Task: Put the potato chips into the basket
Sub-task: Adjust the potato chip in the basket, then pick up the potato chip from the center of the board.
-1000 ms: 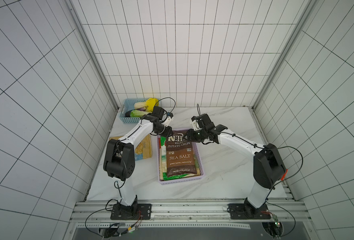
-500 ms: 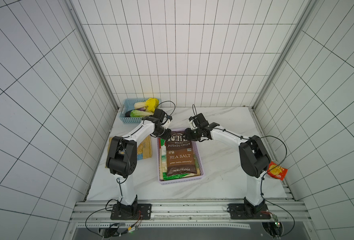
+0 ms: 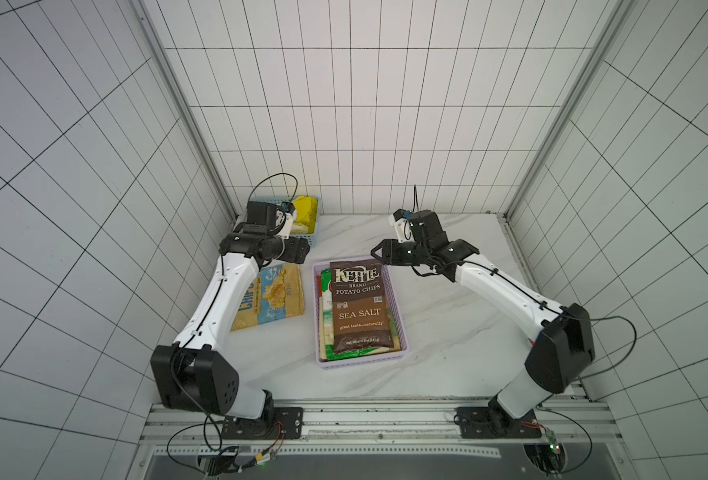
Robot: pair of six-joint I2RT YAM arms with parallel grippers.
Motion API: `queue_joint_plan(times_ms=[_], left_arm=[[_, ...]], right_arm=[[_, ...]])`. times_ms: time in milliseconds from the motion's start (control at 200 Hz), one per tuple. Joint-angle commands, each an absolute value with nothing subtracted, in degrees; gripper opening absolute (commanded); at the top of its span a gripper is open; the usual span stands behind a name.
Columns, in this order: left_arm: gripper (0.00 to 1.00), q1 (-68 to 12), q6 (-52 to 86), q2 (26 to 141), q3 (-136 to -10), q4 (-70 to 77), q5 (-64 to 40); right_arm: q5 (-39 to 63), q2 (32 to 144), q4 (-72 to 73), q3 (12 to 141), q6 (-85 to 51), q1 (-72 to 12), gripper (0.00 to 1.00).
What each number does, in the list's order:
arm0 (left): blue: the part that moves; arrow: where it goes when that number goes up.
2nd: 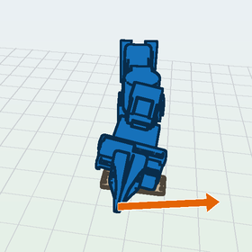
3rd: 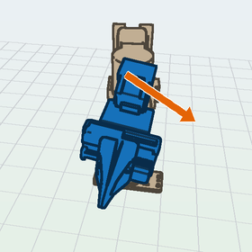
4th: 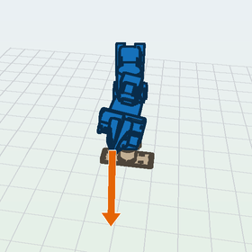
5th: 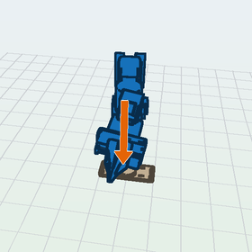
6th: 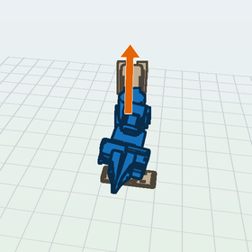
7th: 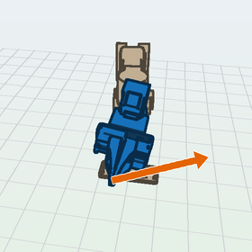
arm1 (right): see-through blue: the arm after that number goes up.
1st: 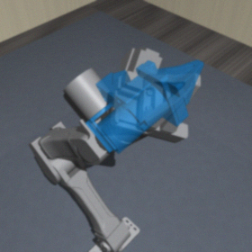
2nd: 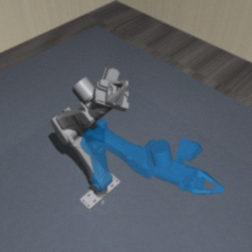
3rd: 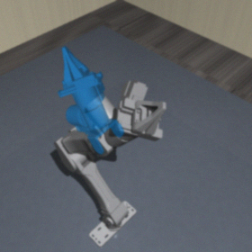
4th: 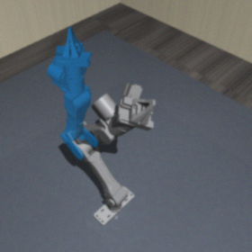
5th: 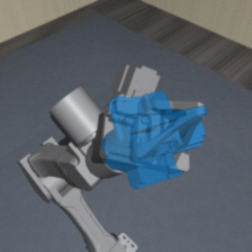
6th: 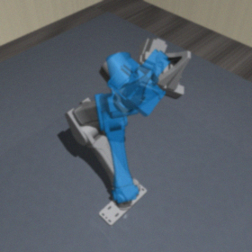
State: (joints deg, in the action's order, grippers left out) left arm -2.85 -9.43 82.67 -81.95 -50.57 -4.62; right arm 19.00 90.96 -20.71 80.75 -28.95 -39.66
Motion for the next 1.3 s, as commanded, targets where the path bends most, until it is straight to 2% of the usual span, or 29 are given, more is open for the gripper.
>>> queue_joint_plan(times_ms=[0, 85, 235, 350, 415, 535, 660, 735, 949, 1234, 1294], left_arm=[[0.89, 1.9, -11.16, 83.53, -76.91, -52.62, 8.5], [0.89, 5.44, -11.75, 83.97, -72.52, -51.29, 12.58], [0.87, 9.05, -12.78, 85.28, -65.04, -47.63, 12.65], [0.79, 13.34, -16.55, 83.9, -62.13, -47.66, 5.25], [0.78, 13.8, -22.37, 81.03, -59.34, -48.47, 0.66], [0.78, 11.43, -33.44, 74.55, -51.94, -48.38, -4.33], [0.79, 5.16, -35.95, 71.72, -43.9, -38.52, 2.76], [0.77, 1.89, -34.9, 73.77, -43.14, -35.47, 8.4], [0.69, 1.38, -36.73, 83.77, -45.15, -33.08, 9.19], [0.7, 1.23, -42.13, 87.85, -41.26, -25.29, 14.07], [0.65, 1.21, -42.19, 88.81, -41.17, -24.03, 14.8]], right_arm=[[14.55, 87.1, -22.46, 75.05, -27.75, -40.43, 0.5], [13.13, 85.01, -22.65, 72.07, -27.6, -40.7, 0.51], [13.13, 84.37, -24.29, 70.17, -26.57, -40.78, 0.51], [13.96, 84.55, -25.46, 69.5, -25.71, -40.87, 0.51], [14.43, 85.06, -25.4, 69.01, -25.62, -40.81, 0.51], [16.77, 87.36, -25.4, 69.49, -26.16, -40.52, 0.51], [18.53, 88.9, -24.84, 70.4, -27.06, -40.43, 0.51], [18.71, 89.02, -24.62, 70.82, -27.29, -40.44, 0.51], [17.5, 87.83, -24.62, 70.52, -27.33, -40.34, 0.51], [18.08, 88.15, -23.52, 70.69, -27.77, -40.25, 0.51], [18.36, 88.27, -23.21, 70.72, -27.94, -40.25, 0.51]])
